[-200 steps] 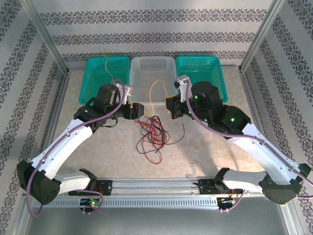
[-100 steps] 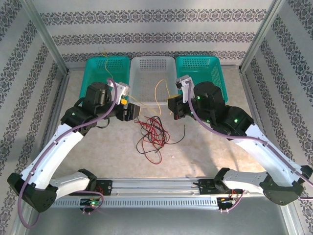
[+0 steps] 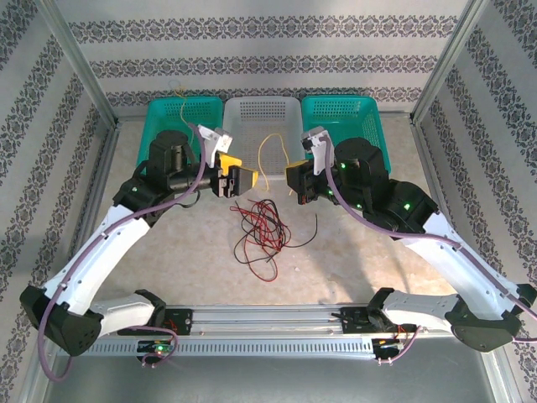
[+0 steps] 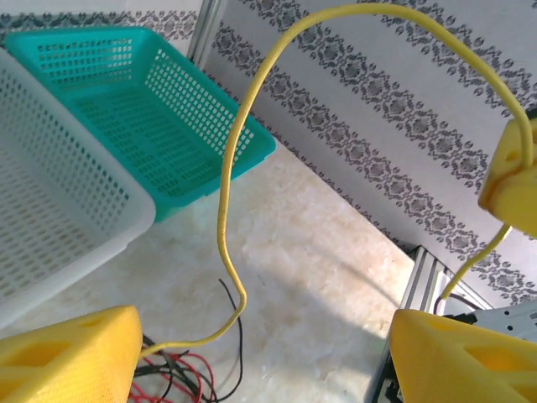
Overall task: Untangle the cables
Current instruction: Place the cable into the container.
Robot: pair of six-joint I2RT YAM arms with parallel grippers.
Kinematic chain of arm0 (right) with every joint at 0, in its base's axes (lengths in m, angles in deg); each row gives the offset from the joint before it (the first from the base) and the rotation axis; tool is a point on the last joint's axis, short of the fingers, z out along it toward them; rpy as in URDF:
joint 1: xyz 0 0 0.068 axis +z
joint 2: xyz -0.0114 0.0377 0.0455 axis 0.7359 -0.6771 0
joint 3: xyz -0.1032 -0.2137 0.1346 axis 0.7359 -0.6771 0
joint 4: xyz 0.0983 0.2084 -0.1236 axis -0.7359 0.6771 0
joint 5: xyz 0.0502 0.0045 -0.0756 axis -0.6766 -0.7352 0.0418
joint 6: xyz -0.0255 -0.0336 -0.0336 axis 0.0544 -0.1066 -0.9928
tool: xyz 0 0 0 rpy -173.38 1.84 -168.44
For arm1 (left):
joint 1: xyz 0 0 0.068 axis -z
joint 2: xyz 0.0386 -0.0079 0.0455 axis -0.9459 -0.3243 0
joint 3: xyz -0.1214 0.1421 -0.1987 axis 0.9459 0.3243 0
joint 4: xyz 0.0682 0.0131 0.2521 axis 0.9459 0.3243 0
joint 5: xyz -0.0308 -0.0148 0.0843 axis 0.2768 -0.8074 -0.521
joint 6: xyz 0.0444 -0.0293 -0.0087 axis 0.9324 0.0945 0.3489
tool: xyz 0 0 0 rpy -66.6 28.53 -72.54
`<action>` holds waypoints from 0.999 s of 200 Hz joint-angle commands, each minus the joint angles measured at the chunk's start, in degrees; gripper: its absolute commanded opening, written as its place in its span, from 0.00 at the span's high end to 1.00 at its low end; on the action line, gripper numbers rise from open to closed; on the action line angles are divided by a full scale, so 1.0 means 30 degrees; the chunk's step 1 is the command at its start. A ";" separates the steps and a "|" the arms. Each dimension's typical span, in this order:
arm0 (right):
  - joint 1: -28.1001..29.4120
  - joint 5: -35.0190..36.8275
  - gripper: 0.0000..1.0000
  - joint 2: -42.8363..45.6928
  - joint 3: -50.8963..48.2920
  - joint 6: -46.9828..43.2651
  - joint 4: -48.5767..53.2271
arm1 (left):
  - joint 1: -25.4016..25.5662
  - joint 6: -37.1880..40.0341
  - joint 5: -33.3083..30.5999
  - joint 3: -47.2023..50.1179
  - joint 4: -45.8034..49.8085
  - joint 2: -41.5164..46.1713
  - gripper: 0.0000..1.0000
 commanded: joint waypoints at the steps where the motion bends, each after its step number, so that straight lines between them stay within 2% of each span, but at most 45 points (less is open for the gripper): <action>1: -0.0011 -0.0311 0.94 -0.0053 0.0514 0.0171 -0.0484 | -0.0062 0.0430 0.0148 -0.0615 -0.0519 -0.0235 0.23; 20: -0.0020 0.0019 0.94 0.0104 0.0474 0.0138 -0.0400 | -0.0266 0.1343 -0.3318 -0.0690 0.1179 0.0256 0.23; 28: -0.0069 -0.0069 0.94 0.0202 0.0404 0.0107 -0.0465 | -0.0573 0.1291 -0.3884 -0.0396 0.1277 0.0534 0.23; 53: -0.0120 -0.0607 0.93 0.0055 0.0393 0.0251 -0.0663 | -0.0898 0.0331 -0.1368 0.0320 0.0379 0.0883 0.28; 75: -0.0128 -0.1080 0.94 -0.0359 0.0429 0.0423 -0.0922 | -0.0665 -0.1232 0.0840 0.1135 -0.2155 0.0739 0.29; 101: -0.0095 -0.1444 0.94 -0.0549 0.0459 0.0667 -0.1289 | -0.0179 -0.1917 0.1090 0.1489 -0.3987 -0.0030 0.31; 139: -0.0098 -0.2127 0.94 -0.0463 0.0010 0.1178 -0.1805 | 0.0166 -0.2438 0.1360 0.1271 -0.4785 -0.1570 0.40; 167: -0.0011 -0.2333 0.93 -0.0463 -0.0295 0.1335 -0.1997 | 0.0444 -0.2494 0.1484 0.1324 -0.5018 -0.2160 0.57; 200: -0.0245 -0.1631 0.93 0.0003 -0.0411 0.1003 -0.1705 | 0.0478 -0.1789 0.0350 0.1623 -0.4276 -0.1817 0.96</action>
